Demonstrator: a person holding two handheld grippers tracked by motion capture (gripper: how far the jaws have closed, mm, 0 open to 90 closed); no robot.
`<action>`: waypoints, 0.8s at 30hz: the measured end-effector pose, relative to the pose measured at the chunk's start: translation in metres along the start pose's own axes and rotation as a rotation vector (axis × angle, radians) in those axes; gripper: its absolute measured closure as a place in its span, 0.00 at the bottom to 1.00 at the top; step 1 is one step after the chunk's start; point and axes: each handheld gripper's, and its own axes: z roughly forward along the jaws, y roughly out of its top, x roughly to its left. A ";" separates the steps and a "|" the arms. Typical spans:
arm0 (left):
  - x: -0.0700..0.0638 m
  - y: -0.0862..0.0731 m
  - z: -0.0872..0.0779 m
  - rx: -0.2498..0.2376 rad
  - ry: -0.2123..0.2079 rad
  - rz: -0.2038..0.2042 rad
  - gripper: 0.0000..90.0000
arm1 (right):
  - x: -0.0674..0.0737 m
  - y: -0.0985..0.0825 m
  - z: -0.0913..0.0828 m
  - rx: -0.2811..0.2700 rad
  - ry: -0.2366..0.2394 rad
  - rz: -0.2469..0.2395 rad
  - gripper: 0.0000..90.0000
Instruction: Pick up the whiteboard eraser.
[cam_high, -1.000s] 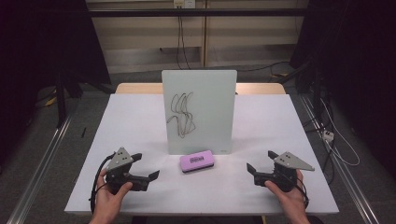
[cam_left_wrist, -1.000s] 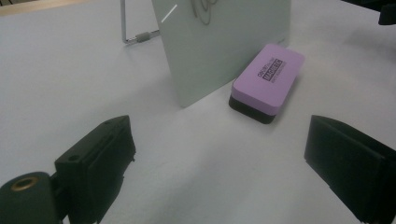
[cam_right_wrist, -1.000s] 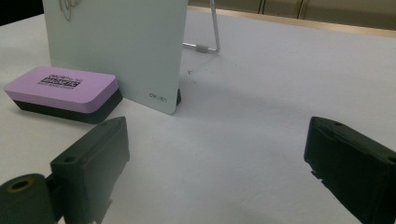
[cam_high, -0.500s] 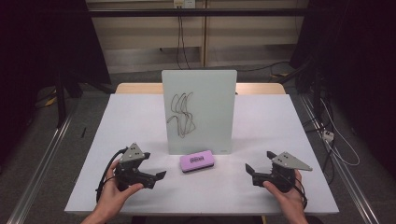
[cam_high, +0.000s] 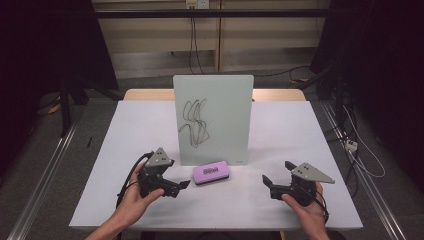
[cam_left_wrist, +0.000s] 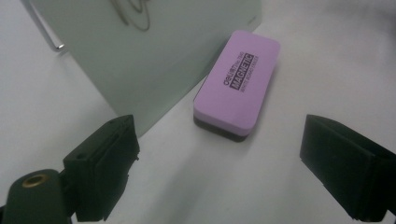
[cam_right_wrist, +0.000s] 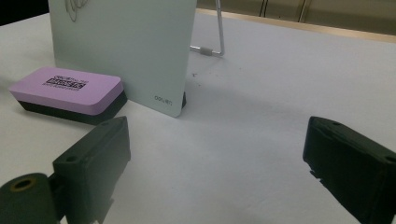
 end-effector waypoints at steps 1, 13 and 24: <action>0.000 0.000 0.000 0.000 0.000 0.000 0.12 | 0.000 0.000 0.000 0.000 0.000 0.000 0.08; -0.006 0.018 0.022 0.016 -0.070 0.086 0.07 | 0.000 -0.001 0.003 0.024 0.029 0.009 0.06; -0.012 0.043 0.047 0.088 -0.109 0.191 0.07 | -0.001 0.000 0.004 0.029 0.030 0.015 0.05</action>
